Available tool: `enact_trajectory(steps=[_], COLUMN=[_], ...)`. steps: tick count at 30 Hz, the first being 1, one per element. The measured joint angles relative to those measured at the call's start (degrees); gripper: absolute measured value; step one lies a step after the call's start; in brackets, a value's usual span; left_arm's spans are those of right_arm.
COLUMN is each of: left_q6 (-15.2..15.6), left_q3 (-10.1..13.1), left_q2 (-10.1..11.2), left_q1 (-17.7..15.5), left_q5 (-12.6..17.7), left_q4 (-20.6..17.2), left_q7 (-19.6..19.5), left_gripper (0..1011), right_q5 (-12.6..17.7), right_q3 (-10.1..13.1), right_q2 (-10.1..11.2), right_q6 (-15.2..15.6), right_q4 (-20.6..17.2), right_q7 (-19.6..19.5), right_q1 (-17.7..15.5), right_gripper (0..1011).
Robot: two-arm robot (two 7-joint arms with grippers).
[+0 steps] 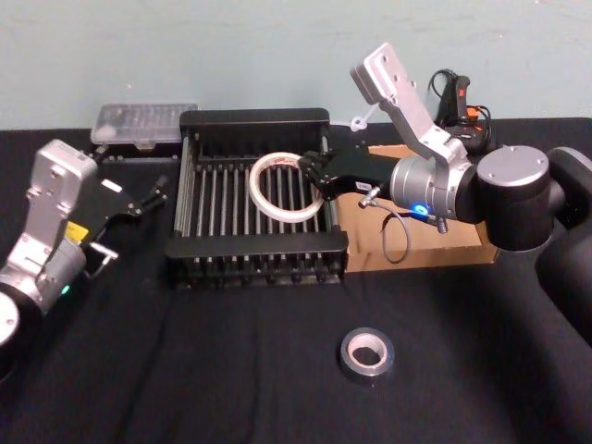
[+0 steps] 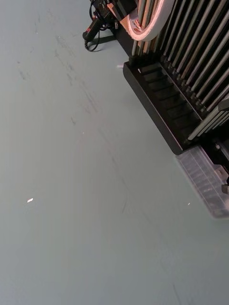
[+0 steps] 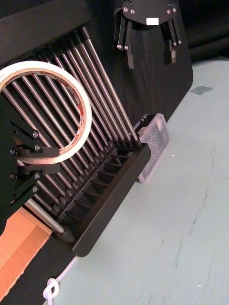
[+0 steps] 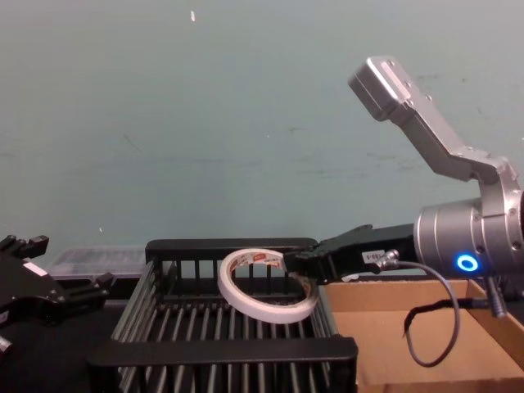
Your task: Pick up the white tape and place it into the black box , Pick up the silver tape and place it into the brown box.
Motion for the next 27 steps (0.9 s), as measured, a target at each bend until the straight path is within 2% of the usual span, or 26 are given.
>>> enact_trajectory(steps=[19,27], left_q6=[0.0,0.0], left_q3=[0.0,0.0], left_q2=[0.0,0.0], left_q1=[0.0,0.0], left_q5=[0.0,0.0], left_q4=[0.0,0.0], left_q7=[0.0,0.0], left_gripper=[1002,1002], right_q5=[0.2,0.2], right_q3=[0.1,0.1], right_q2=[0.3,0.3], right_q6=[0.0,0.0], right_q4=[-0.4,-0.5], right_q7=[-0.1,-0.1], right_q1=[-0.2,-0.3], right_gripper=[93,288])
